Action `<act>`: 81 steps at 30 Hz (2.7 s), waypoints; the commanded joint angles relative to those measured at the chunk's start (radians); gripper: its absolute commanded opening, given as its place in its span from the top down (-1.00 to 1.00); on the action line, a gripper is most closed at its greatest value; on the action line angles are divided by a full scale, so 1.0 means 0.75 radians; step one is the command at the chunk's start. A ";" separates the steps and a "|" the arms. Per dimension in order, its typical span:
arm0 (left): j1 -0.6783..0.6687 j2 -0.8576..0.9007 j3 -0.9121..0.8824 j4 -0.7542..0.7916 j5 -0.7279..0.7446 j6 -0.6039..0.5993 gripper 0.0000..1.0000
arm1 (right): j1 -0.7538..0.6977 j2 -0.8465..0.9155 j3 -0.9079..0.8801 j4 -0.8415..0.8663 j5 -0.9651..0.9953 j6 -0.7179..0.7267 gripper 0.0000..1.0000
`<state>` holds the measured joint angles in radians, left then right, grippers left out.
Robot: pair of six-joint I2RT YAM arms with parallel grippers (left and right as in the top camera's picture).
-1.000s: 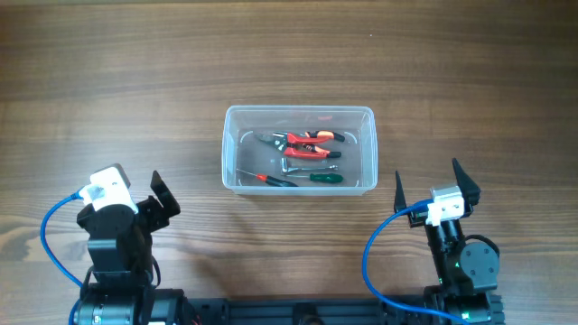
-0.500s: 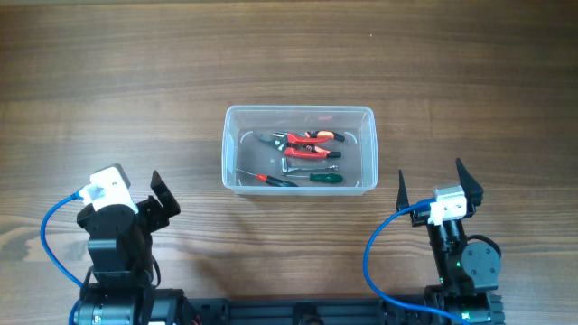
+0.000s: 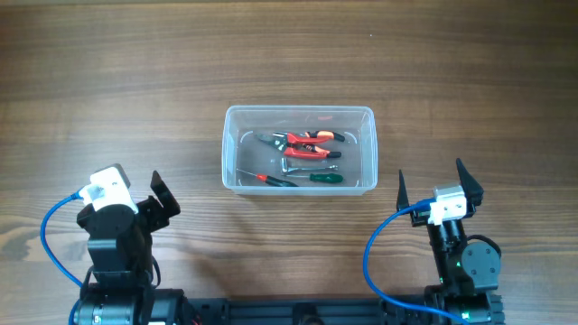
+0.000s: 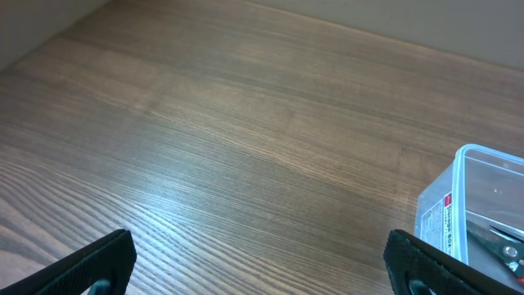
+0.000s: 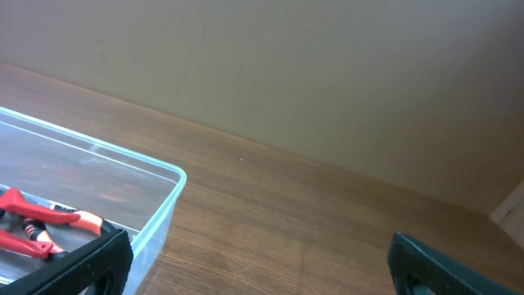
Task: Pack container
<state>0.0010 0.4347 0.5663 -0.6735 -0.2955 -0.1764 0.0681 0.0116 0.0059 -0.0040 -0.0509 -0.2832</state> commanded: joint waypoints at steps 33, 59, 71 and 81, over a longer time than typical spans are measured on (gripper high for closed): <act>-0.007 -0.001 -0.013 0.004 -0.021 0.016 -0.99 | -0.045 -0.012 -0.001 0.023 0.157 0.413 -1.00; -0.006 -0.032 -0.013 -0.038 0.002 0.014 -1.00 | -0.045 -0.012 -0.001 0.023 0.157 0.413 -0.99; -0.005 -0.573 -0.175 -0.082 0.243 0.022 -1.00 | -0.045 -0.012 -0.001 0.023 0.157 0.414 -0.99; -0.005 -0.575 -0.547 0.421 0.629 0.328 -0.99 | -0.045 -0.012 -0.001 0.023 0.157 0.413 -0.99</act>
<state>0.0010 0.0139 0.2192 -0.3962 -0.0036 -0.0708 0.0383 0.0116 0.0059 0.0078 0.0467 0.0074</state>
